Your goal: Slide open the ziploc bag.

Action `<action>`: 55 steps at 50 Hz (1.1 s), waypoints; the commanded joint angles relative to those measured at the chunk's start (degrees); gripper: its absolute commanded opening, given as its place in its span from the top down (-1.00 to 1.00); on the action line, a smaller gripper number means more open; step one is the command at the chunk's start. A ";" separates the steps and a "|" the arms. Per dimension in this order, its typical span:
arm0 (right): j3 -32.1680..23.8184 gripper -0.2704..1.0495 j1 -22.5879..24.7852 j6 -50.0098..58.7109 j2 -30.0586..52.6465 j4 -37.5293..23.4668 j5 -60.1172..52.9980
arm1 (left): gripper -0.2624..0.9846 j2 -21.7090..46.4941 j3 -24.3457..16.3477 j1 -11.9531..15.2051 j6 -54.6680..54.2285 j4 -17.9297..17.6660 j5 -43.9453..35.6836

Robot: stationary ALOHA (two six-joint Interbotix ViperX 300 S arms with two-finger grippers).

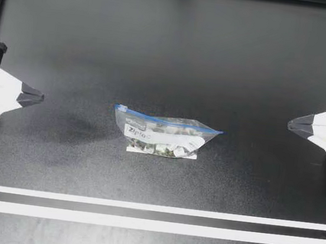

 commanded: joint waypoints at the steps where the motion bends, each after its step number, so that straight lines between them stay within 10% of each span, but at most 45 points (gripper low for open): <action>1: -0.44 0.83 -0.35 0.09 0.35 0.00 -0.26 | 0.77 0.62 -0.62 0.18 -0.70 -0.62 0.00; 15: -1.23 0.84 -0.44 0.18 2.99 0.00 -4.83 | 0.82 5.45 2.46 0.35 -0.26 -1.23 -0.09; 31: -8.70 0.83 -3.16 0.09 18.54 0.00 -10.72 | 0.78 20.57 7.21 7.21 -0.44 -5.10 -8.88; 46: -20.21 0.66 -4.13 0.00 34.19 0.00 -10.55 | 0.15 33.84 6.06 7.12 -1.14 -5.98 -21.97; 55: -25.66 0.17 -4.31 -0.26 41.31 0.00 -9.40 | -0.10 37.79 4.75 5.71 -3.25 -4.92 -24.96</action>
